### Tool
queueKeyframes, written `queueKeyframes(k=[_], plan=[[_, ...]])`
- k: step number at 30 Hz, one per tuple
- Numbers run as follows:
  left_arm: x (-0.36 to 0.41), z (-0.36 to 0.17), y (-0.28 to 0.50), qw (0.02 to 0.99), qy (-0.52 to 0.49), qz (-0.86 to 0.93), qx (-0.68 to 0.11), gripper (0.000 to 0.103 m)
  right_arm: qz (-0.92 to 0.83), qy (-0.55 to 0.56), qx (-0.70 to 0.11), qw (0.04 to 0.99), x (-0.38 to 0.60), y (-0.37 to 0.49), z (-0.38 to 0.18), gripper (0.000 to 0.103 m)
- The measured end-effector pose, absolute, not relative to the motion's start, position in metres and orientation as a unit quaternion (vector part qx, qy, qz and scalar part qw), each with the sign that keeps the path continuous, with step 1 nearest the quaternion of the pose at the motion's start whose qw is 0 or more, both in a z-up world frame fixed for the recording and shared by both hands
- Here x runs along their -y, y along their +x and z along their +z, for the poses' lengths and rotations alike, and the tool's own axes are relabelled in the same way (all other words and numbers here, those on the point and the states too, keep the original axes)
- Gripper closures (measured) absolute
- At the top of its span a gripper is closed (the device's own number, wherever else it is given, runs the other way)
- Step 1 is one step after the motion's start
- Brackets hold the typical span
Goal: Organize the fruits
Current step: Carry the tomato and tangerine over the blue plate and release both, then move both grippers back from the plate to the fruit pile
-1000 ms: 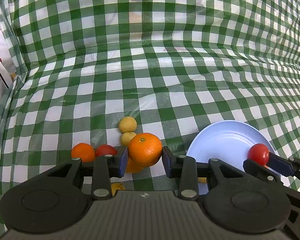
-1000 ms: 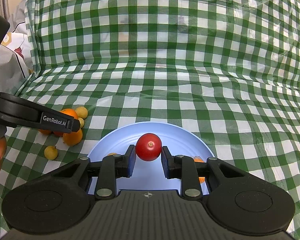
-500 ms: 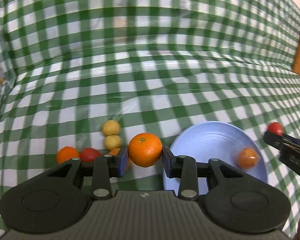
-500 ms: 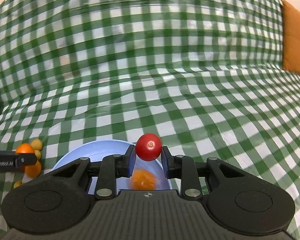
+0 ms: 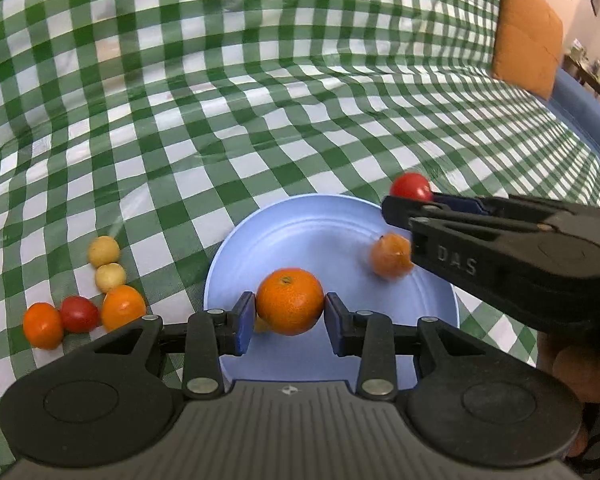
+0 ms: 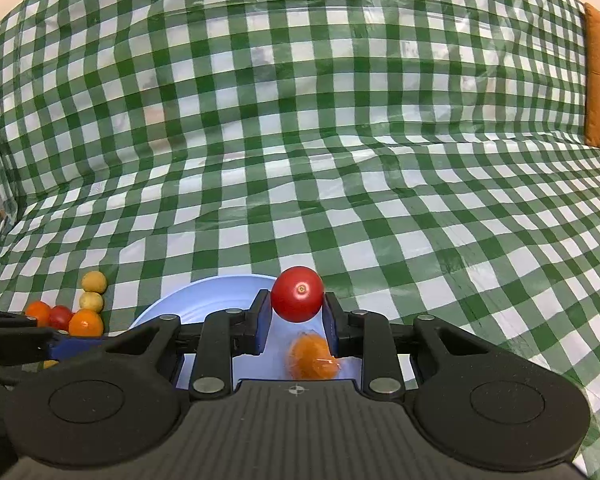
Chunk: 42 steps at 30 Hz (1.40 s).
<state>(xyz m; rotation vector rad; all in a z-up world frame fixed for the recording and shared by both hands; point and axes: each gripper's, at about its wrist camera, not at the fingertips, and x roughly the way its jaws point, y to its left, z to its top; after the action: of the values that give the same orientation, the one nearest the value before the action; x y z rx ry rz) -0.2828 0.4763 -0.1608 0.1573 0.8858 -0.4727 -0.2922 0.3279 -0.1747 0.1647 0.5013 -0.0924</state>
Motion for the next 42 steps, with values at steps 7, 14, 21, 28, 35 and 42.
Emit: queueKeyframes(k=[7,14,21,28,35,42], plan=[[-0.481,-0.159,-0.284,0.873,0.076,-0.227,-0.425,0.06,-0.041,0.071,-0.243,0.966,-0.332,-0.291,-0.173,0.068],[-0.482,-0.159,-0.284,0.876,0.075,-0.216,-0.424,0.06,-0.041,0.063,-0.25,0.965,-0.336,-0.29,-0.173,0.064],[-0.484,-0.156,-0.284,0.883,0.07,-0.199,-0.42,0.06,-0.052,0.049,-0.248,0.966,-0.341,-0.291,-0.171,0.064],[-0.489,-0.154,-0.282,0.886,0.066,-0.19,-0.418,0.06,-0.06,0.047,-0.238,0.968,-0.342,-0.291,-0.17,0.064],[-0.493,-0.153,-0.283,0.889,0.064,-0.182,-0.415,0.06,-0.054,0.055,-0.236,0.969,-0.345,-0.292,-0.168,0.057],[-0.499,-0.151,-0.285,0.892,0.064,-0.174,-0.412,0.06,-0.041,0.055,-0.234,0.97,-0.35,-0.292,-0.166,0.057]])
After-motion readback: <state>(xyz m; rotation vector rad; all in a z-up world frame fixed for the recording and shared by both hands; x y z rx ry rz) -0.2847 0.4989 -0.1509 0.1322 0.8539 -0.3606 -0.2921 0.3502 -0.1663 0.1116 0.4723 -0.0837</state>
